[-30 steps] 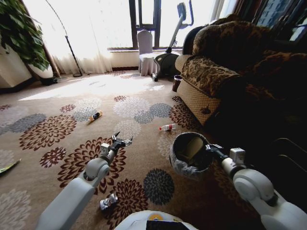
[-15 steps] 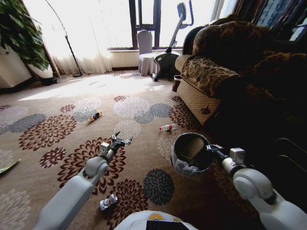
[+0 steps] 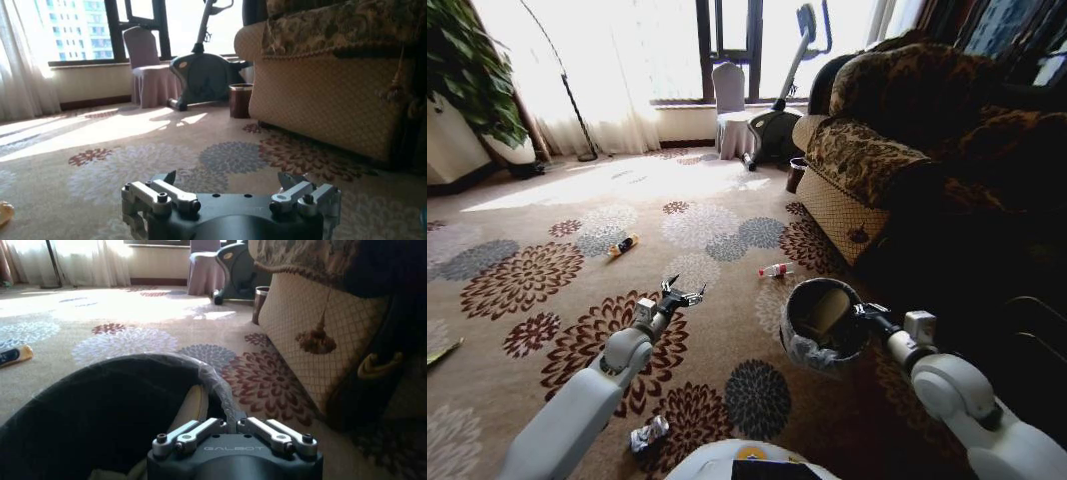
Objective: Pick up the trash from the ground and place it into the trash bin.
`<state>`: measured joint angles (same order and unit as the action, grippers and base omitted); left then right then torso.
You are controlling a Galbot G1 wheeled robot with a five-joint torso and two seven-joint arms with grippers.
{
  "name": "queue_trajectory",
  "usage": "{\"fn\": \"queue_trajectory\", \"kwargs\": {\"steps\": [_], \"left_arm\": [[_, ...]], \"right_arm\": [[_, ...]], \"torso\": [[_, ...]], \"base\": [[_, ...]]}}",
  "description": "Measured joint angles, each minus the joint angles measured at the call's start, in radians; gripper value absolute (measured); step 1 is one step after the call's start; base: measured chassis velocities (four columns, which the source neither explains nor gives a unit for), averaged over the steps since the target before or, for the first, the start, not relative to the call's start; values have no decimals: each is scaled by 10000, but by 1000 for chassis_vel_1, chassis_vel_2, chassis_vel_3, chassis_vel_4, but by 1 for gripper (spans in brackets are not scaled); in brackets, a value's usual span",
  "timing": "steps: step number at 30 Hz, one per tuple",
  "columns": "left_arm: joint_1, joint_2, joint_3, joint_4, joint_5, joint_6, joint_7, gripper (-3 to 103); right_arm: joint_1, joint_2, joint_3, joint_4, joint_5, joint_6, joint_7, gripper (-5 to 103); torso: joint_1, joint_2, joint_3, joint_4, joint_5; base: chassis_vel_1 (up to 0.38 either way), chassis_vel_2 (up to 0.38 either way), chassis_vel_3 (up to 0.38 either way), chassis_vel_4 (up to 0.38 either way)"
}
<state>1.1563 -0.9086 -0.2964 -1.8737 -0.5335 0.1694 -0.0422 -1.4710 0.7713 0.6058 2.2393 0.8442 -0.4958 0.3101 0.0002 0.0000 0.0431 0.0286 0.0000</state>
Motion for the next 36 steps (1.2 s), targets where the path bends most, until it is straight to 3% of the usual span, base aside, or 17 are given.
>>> {"fn": "queue_trajectory", "kwargs": {"steps": [36], "left_arm": [[3,-67,186,-192,250,455,-45,100]], "right_arm": [[141,139,-174,-211,-227,76,-379,2]], "torso": [[0,0,1,1,-1]], "base": [[-125,120,117,-128]]}}
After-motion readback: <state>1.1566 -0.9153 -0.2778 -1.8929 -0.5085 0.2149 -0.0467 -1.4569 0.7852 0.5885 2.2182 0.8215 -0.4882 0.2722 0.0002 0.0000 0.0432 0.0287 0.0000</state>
